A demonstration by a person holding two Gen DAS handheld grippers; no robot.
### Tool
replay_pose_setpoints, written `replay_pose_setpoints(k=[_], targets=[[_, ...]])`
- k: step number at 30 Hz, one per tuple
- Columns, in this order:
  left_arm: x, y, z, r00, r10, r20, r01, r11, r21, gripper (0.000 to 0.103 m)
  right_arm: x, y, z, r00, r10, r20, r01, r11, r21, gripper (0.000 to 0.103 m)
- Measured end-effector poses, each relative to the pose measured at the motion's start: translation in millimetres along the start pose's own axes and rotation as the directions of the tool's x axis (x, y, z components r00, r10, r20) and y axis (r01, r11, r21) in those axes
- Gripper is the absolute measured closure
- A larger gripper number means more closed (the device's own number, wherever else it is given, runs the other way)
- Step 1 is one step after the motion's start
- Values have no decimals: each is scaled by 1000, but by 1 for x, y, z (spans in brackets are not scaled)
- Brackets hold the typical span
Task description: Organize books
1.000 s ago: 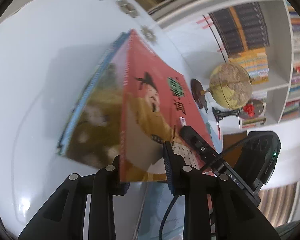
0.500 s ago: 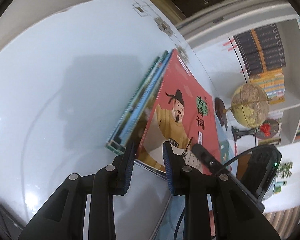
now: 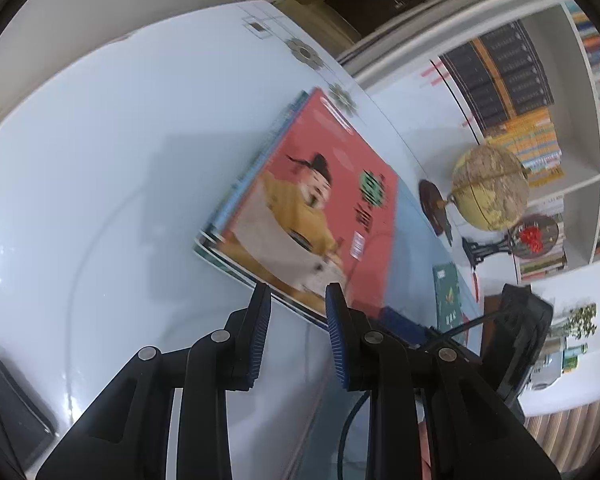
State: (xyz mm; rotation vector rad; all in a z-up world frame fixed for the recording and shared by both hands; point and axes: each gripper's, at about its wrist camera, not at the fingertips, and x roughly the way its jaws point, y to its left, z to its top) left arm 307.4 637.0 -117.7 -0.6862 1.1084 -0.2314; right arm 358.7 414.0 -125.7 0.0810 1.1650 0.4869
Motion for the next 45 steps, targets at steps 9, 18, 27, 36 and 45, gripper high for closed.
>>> replay_pose_setpoints(k=[9,18,27,36,45], targets=[[55,-83,-54,993,6,-121,14,987,160,79,-57,-87,-92,987,-147,-63,150,987,59,50],[121,-188,-144,974,-30,-225,70,983,170,78,-143,-226,-151,983,-185,-23,185,954,235,50],[187,-282,-214,967,-23,-254,75,977,197,78,-240,-341,-197,964,-260,49,232,919,320,50],[212,-300,-214,982,60,-182,-33,988,152,78,-242,-385,-170,972,-225,71,195,937,290,50],[238,-292,-206,981,90,-174,-78,994,74,76,-187,-397,-113,977,-208,48,192,956,223,50]])
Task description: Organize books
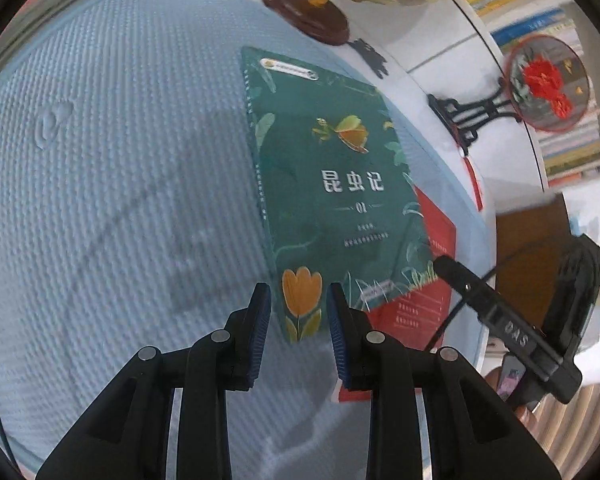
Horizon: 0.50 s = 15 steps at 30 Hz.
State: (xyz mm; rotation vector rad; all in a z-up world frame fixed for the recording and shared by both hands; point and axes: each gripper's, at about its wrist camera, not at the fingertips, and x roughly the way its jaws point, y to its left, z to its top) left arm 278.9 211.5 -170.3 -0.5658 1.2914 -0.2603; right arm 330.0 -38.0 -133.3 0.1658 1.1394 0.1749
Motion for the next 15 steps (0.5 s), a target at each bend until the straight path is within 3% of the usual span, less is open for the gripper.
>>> replay_pose_setpoints(k=[4,9,15], targets=[[20,12,1,998,-49,-45,45,996,-80,76,16,-2,16,1000,-2,1,2,1000,-11,50],[19,19,1,995,-96,-29,92,989,-114,76,30,9,14,997,73,-22,-74,996,-46,49],[11,20,-6,994,-108,-31,107,993,-57,76,28,27,0,1000,2,-4,-3,991,-132,48]])
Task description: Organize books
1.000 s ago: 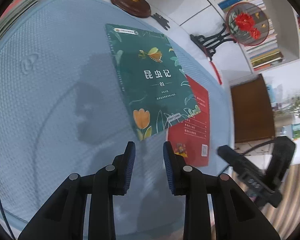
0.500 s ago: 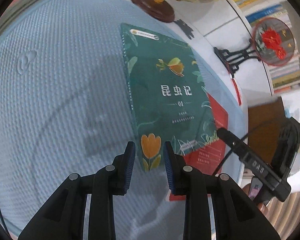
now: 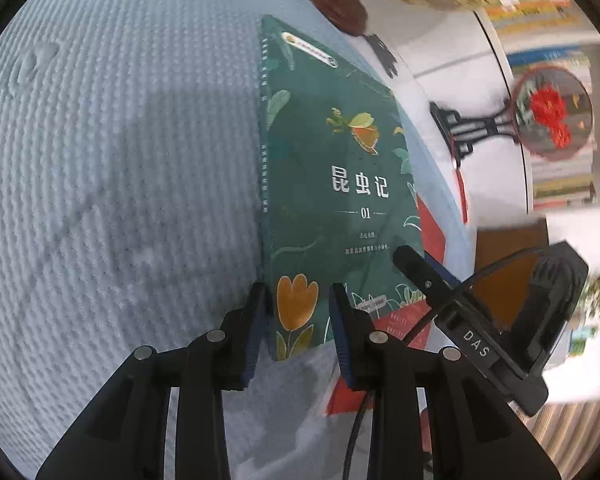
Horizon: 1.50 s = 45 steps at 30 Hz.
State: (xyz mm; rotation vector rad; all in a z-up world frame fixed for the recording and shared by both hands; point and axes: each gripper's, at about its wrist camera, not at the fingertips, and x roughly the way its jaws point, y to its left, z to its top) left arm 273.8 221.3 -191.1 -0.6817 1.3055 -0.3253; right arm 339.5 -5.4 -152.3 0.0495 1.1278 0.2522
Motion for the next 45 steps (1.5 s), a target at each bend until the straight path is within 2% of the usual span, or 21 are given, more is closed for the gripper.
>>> replay_pose_setpoints(k=[3,7,11,14,16,17,19,21,24,27,28,30,32,34,35,38,40,43,44,45], targets=[[-13,1,-7,1000,-3,10,3,999,53,76,-2,6,-7,1000,25,-16,-25,1000,-14,48],[-46,12,-24,999,-34,29,32,997,64,76,-6,30,-29,996,87,-29,-88,996,-29,48],[-81,33,-54,997,-44,60,43,999,17,76,-10,71,-54,990,134,-50,-139,985,-105,48],[-89,46,-76,996,-75,55,77,996,-39,76,-10,105,-76,980,175,-95,-189,967,-169,48],[-88,52,-88,997,-53,54,56,997,-61,76,-8,122,-93,972,197,-131,-220,954,-201,48],[-87,56,-93,997,-37,64,42,996,-78,76,-7,127,-97,972,195,-133,-221,951,-216,47],[-85,64,-96,996,-44,72,52,992,-116,76,-10,134,-104,979,164,-117,-189,949,-252,47],[-83,70,-96,995,-46,87,59,987,-148,76,-9,134,-102,977,163,-135,-193,949,-248,47],[-80,73,-92,995,-30,97,44,988,-148,76,-5,127,-89,973,181,-147,-206,961,-183,47],[-78,75,-92,996,-11,93,24,989,-144,76,3,122,-73,976,177,-126,-187,980,-72,46],[-77,76,-93,995,-4,96,19,988,-153,76,5,124,-69,977,180,-111,-188,980,-60,40],[-81,82,-94,994,6,112,14,985,-172,76,7,131,-67,983,160,-93,-168,983,-76,38],[-91,88,-91,985,67,157,-36,981,-193,76,7,140,-71,988,128,-81,-138,983,-120,38],[-105,94,-87,966,122,227,-76,977,-200,76,6,144,-75,992,104,-72,-115,979,-169,38],[-109,97,-84,964,118,241,-68,977,-204,76,5,145,-77,993,97,-69,-108,978,-180,38],[-102,102,-69,978,51,201,-13,983,-183,76,5,143,-75,992,94,-79,-106,981,-165,38],[-96,101,-64,978,83,189,-51,984,-170,76,6,145,-74,992,95,-85,-107,981,-163,34],[-95,96,-65,972,114,204,-81,983,-163,76,7,148,-75,992,87,-91,-103,978,-182,33],[-97,95,-66,966,147,215,-113,980,-161,76,5,146,-76,991,93,-99,-110,978,-175,33],[-98,94,-67,954,208,216,-176,971,-160,76,4,144,-77,989,99,-110,-116,979,-166,33]])
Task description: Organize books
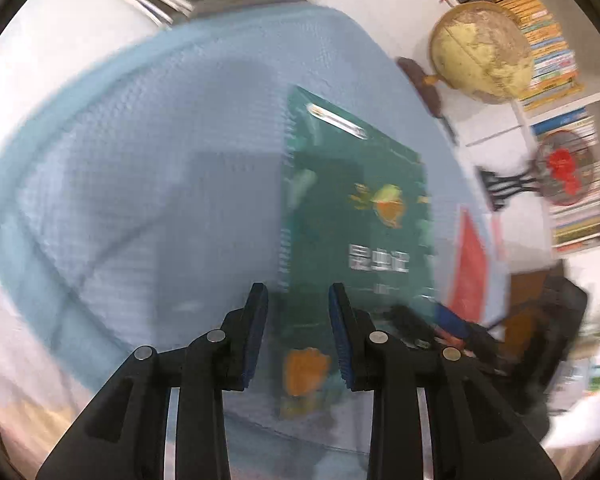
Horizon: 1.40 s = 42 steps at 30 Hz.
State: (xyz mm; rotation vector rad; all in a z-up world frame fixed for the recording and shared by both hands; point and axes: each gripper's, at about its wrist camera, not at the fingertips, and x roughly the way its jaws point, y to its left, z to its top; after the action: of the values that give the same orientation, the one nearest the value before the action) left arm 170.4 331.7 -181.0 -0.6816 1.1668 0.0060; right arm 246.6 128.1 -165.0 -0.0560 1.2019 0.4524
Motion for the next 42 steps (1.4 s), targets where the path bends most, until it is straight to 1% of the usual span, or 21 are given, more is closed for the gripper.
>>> replay_pose_setpoints(k=[3,6,10,11,12,13,14,16,17,19,21,23,24,26,29,32,35,38,39,40,42], targets=[[1,-9,-1,998,56,-9,-55,998,39,76,-1,4,-4,999,-20,-41,18,999,-33,33],[10,-21,-6,997,58,-48,-53,994,97,77,-1,5,-6,999,-23,-30,22,998,-56,35],[11,-30,-10,997,71,-38,-65,990,128,76,-6,-10,-8,1000,30,-1,-30,999,-34,46],[6,-29,-10,998,44,-36,-40,993,108,76,-7,-15,-9,999,54,3,-54,998,-20,46],[-3,-26,-9,1000,-22,-22,23,997,68,76,-8,-21,-9,997,78,10,-78,997,-3,46],[-14,-24,-8,994,-108,2,108,994,30,76,-9,-27,-10,994,113,17,-113,993,17,46],[-26,-24,-6,978,-205,19,205,979,-2,76,-10,-32,-11,990,143,20,-143,989,30,46],[-37,-26,-3,957,-289,33,289,957,-17,76,-12,-35,-12,985,172,22,-173,984,36,46],[-38,-29,-3,956,-292,33,293,956,-5,76,-12,-37,-13,983,182,23,-182,983,37,45],[-27,-36,-2,974,-225,20,225,974,26,76,-13,-39,-14,981,195,26,-196,980,44,44],[-10,-33,-4,986,-165,1,165,986,4,76,-13,-38,-15,980,197,29,-198,979,43,43],[8,-28,-6,983,-176,-49,174,984,-45,76,-14,-37,-17,981,192,36,-193,981,28,43],[16,-26,-7,986,-156,-65,151,986,-69,76,-14,-35,-19,981,188,40,-189,982,20,42],[25,-32,-7,991,-115,-68,112,993,-47,76,-15,-33,-20,983,180,43,-180,984,3,42],[31,-41,-2,990,-123,-76,120,992,-35,76,-13,-34,-16,982,189,30,-190,982,15,41],[33,-57,-4,994,-57,-92,58,998,-1,76,-11,-42,-8,965,262,0,-260,961,94,37],[30,-69,-5,990,-91,-106,93,996,12,76,-13,-54,-3,945,326,-22,-317,933,169,37],[21,-64,0,966,-236,-103,228,970,-84,85,-17,-63,-2,940,340,-33,-327,924,196,37],[18,-58,2,945,-311,-102,296,944,-144,87,-17,-66,-3,935,353,-37,-339,918,205,37],[18,-52,5,920,-379,-104,352,912,-210,87,-18,-71,-5,918,396,-38,-378,897,228,37],[20,-47,10,881,-461,-104,415,860,-297,87,-18,-80,-11,877,479,-34,-452,847,279,33]])
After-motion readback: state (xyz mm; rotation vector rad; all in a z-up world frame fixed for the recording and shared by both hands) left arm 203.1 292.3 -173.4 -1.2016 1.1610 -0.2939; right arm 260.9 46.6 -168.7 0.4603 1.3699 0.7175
